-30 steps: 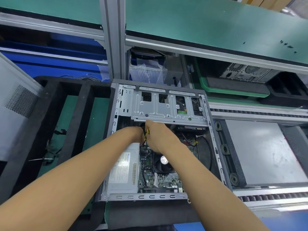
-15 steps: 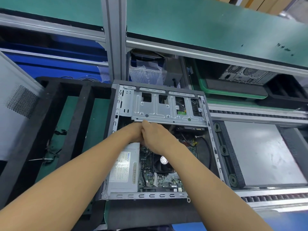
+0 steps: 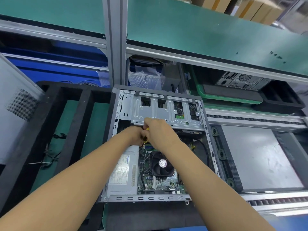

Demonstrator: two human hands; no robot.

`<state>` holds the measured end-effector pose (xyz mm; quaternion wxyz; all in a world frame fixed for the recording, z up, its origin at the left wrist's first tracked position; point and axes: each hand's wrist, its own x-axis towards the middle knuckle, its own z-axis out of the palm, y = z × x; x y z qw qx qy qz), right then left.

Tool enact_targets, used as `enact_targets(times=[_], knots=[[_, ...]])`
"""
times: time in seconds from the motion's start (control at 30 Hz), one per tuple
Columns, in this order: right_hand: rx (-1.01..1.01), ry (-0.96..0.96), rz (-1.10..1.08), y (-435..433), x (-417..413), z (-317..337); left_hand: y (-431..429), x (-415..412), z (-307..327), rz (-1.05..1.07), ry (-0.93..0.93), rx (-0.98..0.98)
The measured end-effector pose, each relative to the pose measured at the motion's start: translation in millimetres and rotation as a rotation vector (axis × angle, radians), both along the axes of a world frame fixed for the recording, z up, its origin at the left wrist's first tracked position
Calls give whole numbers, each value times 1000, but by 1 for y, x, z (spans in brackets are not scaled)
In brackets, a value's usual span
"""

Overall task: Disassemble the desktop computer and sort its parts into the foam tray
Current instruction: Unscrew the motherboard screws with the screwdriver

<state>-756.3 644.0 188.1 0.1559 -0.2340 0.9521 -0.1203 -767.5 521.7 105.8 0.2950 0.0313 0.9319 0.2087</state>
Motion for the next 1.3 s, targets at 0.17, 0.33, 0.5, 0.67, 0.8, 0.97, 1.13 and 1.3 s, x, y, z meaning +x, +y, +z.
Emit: enact_targets(times=[0.17, 0.33, 0.5, 0.67, 0.8, 0.97, 1.13, 1.3], knots=[[64, -8, 103, 9, -5, 4, -2, 1, 0, -10, -7, 73], [25, -35, 66, 8, -4, 5, 0, -3, -7, 39, 9, 39], [73, 113, -151, 5, -1, 4, 2, -4, -9, 27, -24, 23], [77, 87, -124, 1, -4, 6, 2, -5, -12, 51, -3, 4], [36, 6, -80, -1, -6, 11, 1, -4, -13, 53, 22, -1], [8, -93, -41, 1, -6, 11, 0, -5, -13, 37, 37, 26], [36, 1, -184, 1, -4, 8, 2, -7, -12, 9, 6, -35], [117, 53, -120, -1, -4, 8, 1, -6, -13, 32, -6, -12]])
